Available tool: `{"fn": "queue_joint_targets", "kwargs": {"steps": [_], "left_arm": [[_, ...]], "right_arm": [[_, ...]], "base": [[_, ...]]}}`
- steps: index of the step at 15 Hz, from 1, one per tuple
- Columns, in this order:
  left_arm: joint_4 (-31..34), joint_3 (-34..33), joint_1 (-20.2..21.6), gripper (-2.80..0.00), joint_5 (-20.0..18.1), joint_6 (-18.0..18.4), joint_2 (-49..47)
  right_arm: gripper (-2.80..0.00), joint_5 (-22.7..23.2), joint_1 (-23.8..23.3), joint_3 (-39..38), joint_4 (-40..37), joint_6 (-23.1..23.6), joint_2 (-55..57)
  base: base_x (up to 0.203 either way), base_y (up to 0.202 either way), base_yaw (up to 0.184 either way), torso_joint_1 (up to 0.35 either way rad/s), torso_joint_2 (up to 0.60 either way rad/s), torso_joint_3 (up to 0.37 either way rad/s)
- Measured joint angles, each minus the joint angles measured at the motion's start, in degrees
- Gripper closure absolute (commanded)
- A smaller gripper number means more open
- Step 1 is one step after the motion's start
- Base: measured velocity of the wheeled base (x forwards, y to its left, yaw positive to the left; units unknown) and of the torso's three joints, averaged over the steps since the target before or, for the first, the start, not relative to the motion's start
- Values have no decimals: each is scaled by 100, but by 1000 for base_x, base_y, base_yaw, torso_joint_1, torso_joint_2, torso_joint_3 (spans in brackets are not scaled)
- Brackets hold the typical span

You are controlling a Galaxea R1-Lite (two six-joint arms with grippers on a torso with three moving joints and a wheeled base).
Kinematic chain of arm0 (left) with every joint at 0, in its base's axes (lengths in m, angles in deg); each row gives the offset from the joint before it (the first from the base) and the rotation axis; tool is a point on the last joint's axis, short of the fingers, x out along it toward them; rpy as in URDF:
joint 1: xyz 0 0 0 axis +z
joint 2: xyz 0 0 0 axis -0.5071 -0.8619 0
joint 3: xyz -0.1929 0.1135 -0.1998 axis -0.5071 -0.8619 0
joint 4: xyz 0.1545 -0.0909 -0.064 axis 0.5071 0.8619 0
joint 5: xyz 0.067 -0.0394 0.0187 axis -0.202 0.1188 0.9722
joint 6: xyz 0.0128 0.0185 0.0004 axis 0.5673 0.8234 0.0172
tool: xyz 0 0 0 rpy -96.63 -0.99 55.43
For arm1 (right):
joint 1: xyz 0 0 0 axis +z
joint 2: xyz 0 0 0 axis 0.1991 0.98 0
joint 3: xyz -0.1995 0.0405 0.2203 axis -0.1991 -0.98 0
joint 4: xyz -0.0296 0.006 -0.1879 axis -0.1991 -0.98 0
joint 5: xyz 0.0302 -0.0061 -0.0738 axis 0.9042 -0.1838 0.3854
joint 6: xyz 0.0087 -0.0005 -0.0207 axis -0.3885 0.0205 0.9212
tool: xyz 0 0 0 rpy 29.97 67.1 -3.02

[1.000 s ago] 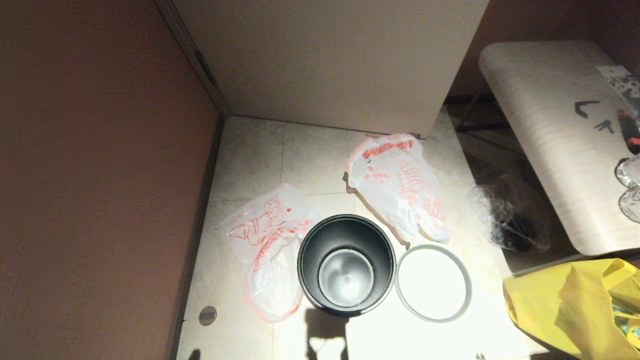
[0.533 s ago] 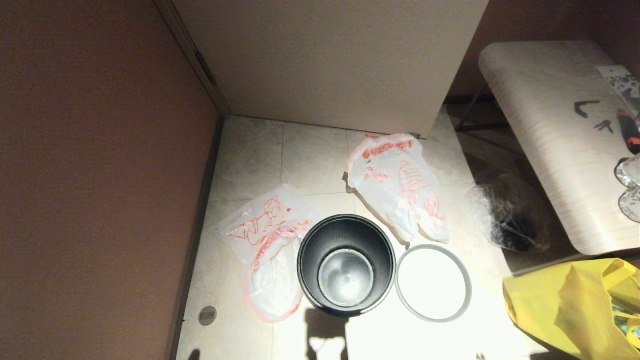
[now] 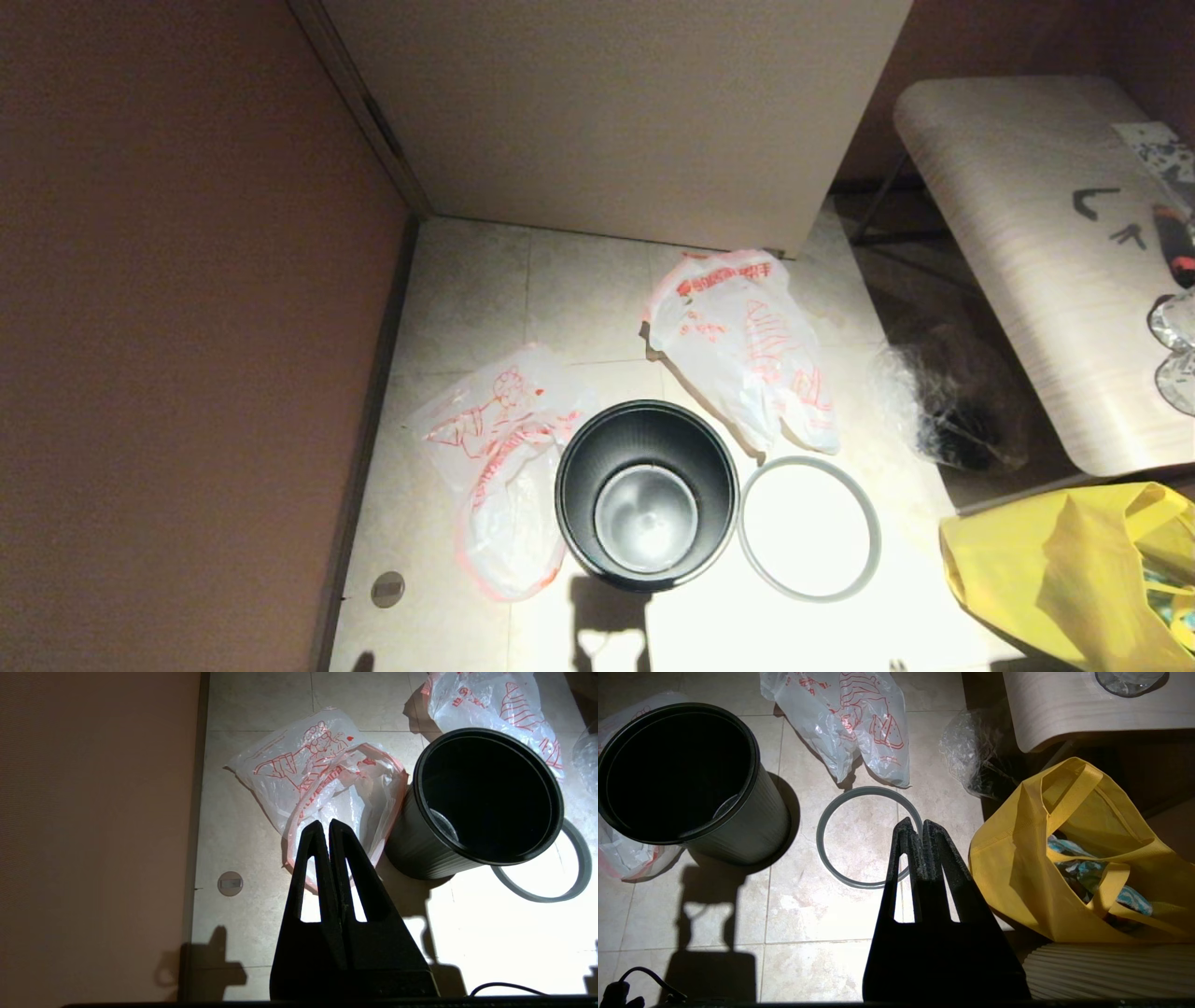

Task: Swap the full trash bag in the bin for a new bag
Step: Pick up a new trash bag

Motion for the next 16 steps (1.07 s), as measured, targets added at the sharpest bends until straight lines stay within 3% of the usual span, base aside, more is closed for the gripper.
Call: {"fn": "queue_joint_targets", "kwargs": {"steps": [4,7,11,13,16], "left_arm": [[1,136,0,0,-47,47,-28],[-4,851,0,0,-392,105,-616],[16,2035,-31,0,-1456,903,-2472],[79,2515,-248,0,-1805,1342,-3590],[190,3095,-923,0,-1555,1588,-5268]], "right_arm": [[0,0,0,0,0,-2,0],[0,-2,0,0,0,-2,0],[0,-2,0,0,0,-2,2],[0,0,0,0,0,-2,2],[0,0,0,0,0,-2,2]], "base": [[0,0,0,0,0,0],[0,0,0,0,0,0],[0,0,0,0,0,0],[0,0,0,0,0,0],[0,0,0,0,0,0]]}}
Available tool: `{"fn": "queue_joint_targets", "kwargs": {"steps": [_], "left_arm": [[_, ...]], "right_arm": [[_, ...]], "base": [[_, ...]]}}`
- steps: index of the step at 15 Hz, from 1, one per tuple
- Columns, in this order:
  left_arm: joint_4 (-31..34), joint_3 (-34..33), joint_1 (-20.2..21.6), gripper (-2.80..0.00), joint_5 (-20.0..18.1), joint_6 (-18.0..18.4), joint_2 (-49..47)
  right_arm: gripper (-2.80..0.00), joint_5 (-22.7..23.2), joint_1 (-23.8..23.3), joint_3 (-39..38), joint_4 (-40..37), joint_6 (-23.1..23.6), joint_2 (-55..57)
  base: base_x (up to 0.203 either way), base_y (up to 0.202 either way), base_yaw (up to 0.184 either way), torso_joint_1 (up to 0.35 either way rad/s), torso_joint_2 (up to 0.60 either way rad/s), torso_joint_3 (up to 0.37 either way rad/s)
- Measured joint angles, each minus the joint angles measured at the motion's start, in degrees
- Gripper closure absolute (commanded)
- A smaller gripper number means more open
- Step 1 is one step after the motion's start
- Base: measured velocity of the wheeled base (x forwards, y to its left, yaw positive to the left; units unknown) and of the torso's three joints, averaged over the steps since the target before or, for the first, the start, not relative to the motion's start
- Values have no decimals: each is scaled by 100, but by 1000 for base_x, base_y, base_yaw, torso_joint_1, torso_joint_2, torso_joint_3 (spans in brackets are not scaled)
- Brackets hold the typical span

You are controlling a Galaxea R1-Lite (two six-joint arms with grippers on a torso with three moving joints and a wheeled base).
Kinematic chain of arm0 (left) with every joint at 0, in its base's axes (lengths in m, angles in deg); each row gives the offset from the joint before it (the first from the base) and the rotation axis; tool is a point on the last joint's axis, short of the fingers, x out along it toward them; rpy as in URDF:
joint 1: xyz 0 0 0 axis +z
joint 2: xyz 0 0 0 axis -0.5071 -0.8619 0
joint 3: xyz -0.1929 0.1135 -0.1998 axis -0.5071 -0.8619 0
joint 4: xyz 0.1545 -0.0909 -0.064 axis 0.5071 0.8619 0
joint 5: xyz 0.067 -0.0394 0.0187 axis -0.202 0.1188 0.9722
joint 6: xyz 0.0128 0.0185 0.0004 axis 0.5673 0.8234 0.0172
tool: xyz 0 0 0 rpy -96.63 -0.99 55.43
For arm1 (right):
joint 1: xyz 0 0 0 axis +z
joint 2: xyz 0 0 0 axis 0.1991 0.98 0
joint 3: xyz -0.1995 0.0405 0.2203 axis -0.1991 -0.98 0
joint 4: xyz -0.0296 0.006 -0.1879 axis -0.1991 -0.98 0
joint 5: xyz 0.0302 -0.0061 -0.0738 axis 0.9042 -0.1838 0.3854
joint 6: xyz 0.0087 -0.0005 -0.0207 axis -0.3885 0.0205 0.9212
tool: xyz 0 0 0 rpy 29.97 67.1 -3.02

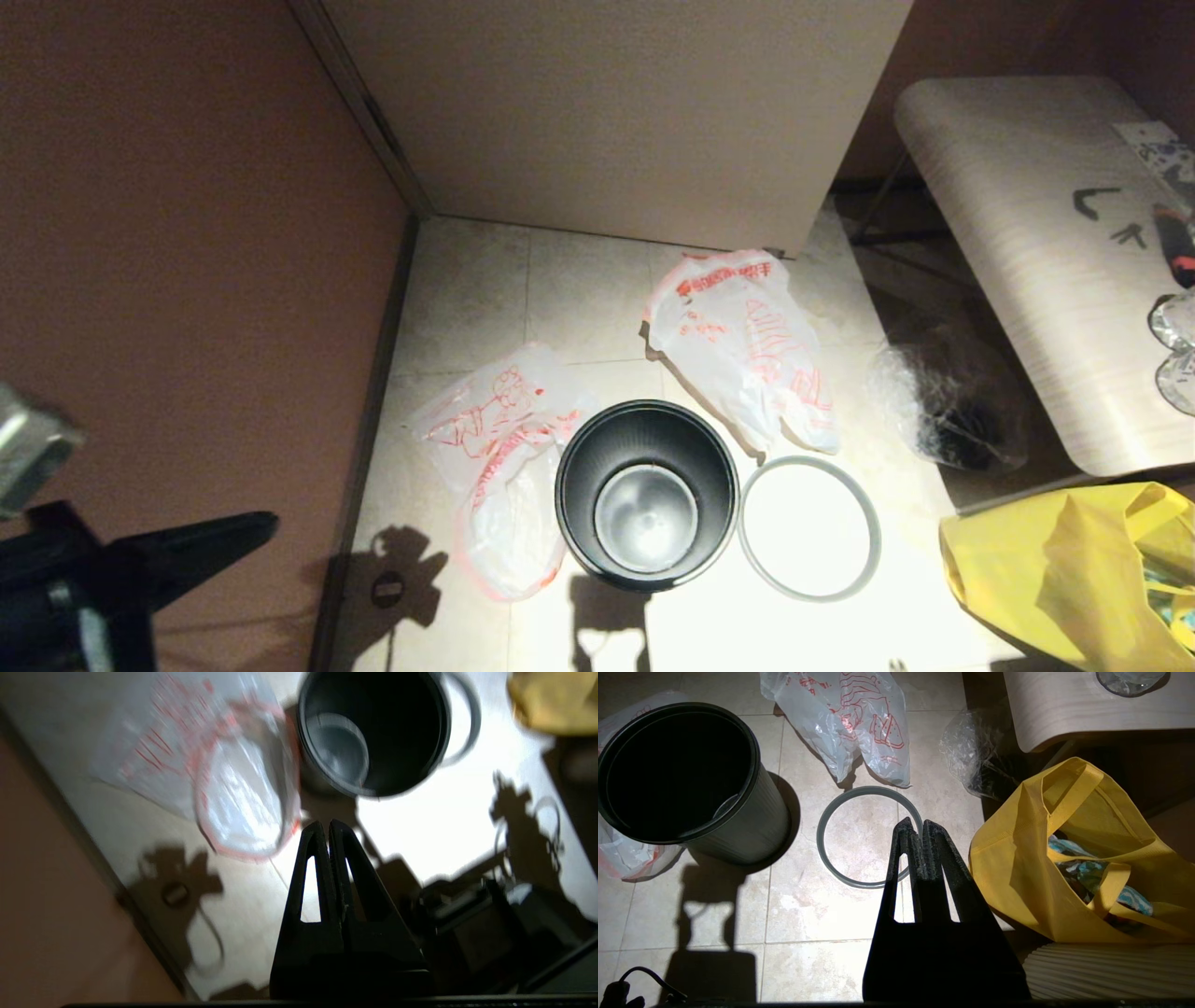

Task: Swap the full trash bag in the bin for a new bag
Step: Pick up a new trash bag

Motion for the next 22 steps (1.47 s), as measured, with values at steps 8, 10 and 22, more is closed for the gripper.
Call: {"fn": "queue_joint_targets", "kwargs": {"steps": [8,10,22], "left_arm": [[-1001,1644,-1152,0,1669,-302,-4501],[-1120,2373,-1283,0,2411,-396,-5378],[-2515,4172,-1199,-280,4160,-1211,-8347]], "right_arm": [[0,0,0,0,-2,0,0],[0,0,0,0,0,0,1],[0,0,0,0,0,0,4]], "base": [[0,0,0,0,0,0],[0,0,0,0,0,0],[0,0,0,0,0,0]]}}
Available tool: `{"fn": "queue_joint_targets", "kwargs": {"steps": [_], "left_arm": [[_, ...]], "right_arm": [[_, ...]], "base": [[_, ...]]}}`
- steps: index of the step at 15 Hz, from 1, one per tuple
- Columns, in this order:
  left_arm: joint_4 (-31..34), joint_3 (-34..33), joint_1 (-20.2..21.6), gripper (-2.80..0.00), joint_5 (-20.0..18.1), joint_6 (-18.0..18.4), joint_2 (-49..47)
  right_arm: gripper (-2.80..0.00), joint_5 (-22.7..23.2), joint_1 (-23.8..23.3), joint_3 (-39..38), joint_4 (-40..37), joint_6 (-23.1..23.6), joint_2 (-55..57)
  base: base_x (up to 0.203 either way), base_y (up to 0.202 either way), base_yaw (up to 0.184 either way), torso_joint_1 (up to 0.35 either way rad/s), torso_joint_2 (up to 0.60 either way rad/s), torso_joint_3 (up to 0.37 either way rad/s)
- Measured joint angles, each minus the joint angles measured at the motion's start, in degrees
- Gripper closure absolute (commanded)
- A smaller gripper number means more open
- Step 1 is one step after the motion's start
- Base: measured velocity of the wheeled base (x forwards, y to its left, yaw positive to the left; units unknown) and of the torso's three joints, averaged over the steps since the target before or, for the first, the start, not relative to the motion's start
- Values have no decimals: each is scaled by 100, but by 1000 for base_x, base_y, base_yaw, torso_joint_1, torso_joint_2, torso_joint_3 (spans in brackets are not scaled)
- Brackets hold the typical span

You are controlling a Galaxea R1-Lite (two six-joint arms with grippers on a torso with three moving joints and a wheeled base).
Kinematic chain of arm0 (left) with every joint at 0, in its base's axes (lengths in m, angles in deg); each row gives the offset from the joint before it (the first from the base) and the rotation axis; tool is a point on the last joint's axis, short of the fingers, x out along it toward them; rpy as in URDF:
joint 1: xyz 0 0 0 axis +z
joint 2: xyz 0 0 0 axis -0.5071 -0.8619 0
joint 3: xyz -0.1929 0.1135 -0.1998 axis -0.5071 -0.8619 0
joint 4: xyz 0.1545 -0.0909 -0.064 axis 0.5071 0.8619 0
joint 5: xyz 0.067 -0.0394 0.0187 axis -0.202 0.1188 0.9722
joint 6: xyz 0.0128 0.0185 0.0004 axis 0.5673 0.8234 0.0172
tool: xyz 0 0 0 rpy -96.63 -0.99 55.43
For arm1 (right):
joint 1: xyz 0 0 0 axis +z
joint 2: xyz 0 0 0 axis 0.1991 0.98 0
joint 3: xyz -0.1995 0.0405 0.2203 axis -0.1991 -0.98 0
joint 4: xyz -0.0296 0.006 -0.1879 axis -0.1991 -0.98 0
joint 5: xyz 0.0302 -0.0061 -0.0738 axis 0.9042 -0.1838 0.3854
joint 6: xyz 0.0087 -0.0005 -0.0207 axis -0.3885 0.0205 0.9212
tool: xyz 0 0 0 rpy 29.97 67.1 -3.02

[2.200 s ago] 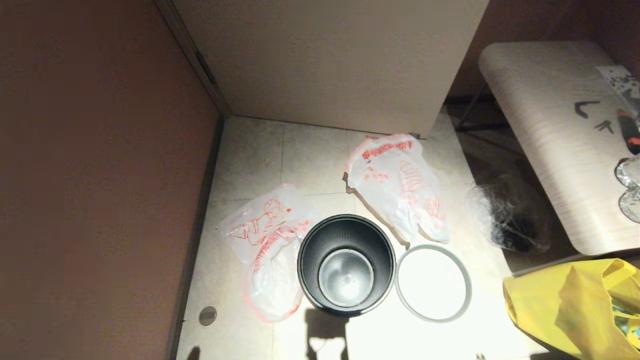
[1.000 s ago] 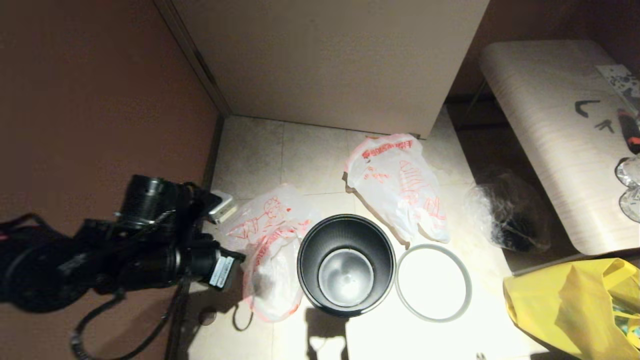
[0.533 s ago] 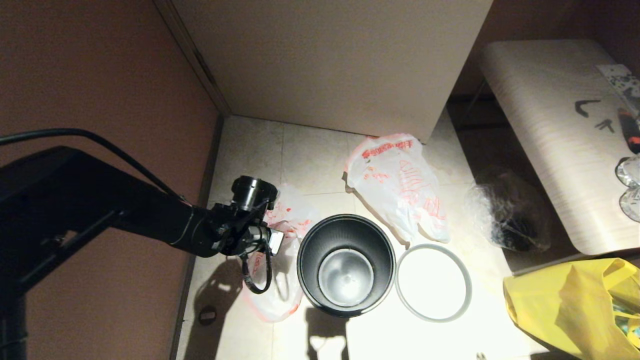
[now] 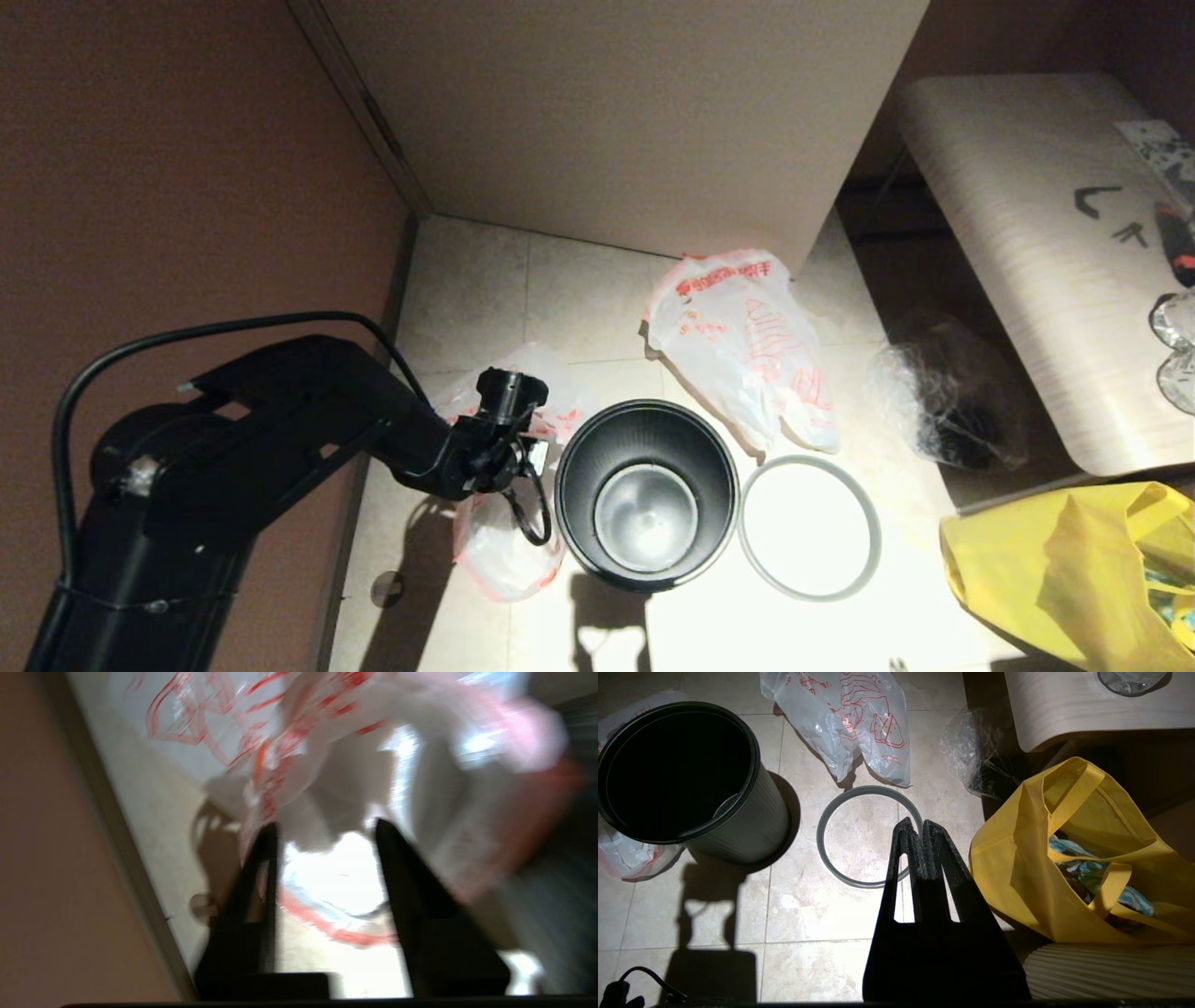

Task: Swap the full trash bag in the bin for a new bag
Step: Pick up a new trash bag

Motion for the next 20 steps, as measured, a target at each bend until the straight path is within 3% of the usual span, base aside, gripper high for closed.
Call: {"fn": "queue_joint_targets", "kwargs": {"steps": [4,10,20], "left_arm": [[-674,189,160,-280,145,36,-385],[-1141,627,323,-280,134,10,-1000],[-1502,990,445,-280,150,-11,-1657]], "right_arm": [[0,0,0,0,0,0,0],[0,0,0,0,0,0,0],[0,0,0,0,0,0,0]], "base": [[0,0,0,0,0,0],[0,0,0,0,0,0],[0,0,0,0,0,0]]}}
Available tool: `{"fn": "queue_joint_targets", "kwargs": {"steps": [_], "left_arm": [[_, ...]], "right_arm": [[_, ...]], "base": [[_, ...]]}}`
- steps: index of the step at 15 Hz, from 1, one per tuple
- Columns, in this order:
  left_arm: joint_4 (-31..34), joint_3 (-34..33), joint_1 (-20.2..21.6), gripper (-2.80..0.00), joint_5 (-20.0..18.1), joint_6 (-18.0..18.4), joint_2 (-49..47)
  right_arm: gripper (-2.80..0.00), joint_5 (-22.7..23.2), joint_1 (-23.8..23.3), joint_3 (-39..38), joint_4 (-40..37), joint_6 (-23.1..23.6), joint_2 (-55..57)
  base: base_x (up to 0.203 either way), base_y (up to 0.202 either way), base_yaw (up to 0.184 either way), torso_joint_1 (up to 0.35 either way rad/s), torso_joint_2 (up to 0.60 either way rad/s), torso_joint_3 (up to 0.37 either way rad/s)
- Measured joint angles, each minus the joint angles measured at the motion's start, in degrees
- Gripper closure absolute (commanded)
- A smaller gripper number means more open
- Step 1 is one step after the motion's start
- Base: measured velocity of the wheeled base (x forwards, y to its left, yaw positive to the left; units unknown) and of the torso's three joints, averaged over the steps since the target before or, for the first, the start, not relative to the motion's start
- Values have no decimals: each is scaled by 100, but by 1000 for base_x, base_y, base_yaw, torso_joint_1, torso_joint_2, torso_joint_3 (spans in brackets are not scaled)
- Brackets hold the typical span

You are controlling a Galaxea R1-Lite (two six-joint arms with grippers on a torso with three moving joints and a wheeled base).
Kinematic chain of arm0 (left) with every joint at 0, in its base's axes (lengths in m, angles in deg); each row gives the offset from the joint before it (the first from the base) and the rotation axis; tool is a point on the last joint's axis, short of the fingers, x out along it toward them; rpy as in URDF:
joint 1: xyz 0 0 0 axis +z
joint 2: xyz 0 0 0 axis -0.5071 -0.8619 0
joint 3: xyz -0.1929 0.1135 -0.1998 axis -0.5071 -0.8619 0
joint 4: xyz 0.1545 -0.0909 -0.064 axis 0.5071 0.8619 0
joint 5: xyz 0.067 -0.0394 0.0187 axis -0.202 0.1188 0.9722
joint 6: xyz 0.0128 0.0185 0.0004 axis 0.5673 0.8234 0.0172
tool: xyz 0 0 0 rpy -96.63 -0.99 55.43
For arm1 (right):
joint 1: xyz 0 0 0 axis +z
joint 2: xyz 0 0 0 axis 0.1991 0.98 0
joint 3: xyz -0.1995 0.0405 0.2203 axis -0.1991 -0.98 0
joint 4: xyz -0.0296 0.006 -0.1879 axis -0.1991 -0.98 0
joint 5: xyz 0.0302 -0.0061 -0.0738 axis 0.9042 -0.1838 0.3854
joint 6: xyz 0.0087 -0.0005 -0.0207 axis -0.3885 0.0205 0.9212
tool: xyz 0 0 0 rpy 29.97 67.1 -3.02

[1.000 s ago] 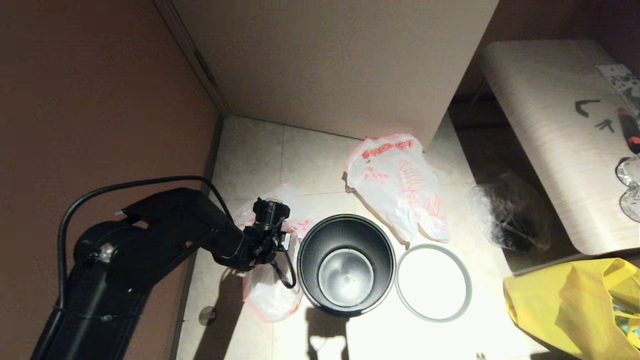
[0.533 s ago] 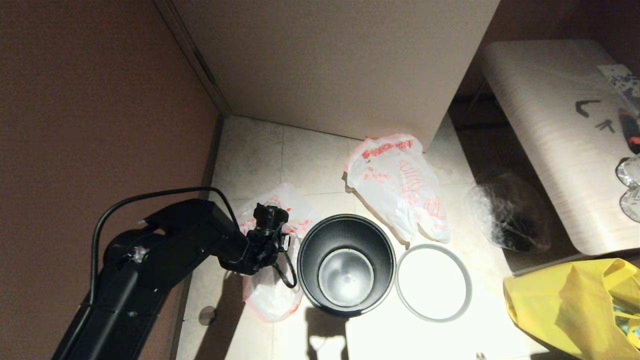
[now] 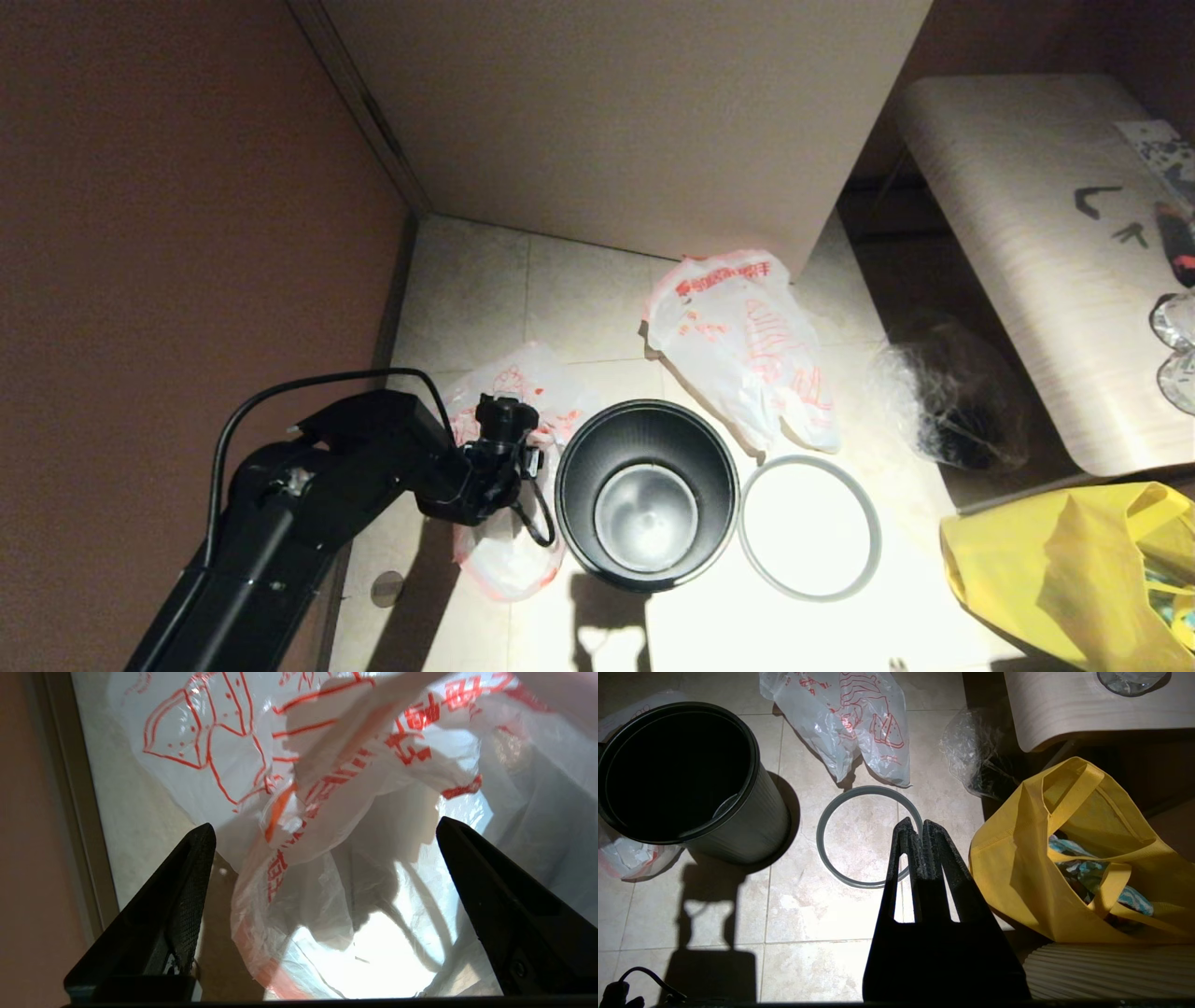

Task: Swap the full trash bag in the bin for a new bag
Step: Pick up a new trash bag

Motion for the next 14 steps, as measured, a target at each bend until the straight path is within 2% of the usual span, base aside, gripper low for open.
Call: {"fn": "queue_joint_targets", "kwargs": {"steps": [6,10,11,14], "left_arm": [[-157,465,84,-280,137,-178,-376],[-168,1271,177,-280,614,-184,-886],[-165,1499,183,0,711,-178,-1021],[-133,1980,233,0,979,-145,-1369]], "right_arm": [[0,0,0,0,0,0,0],[0,0,0,0,0,0,0],[0,0,0,0,0,0,0],[0,0,-2,0,0,0,0]], "base": [[0,0,0,0,0,0],[0,0,0,0,0,0],[0,0,0,0,0,0],[0,0,0,0,0,0]]}}
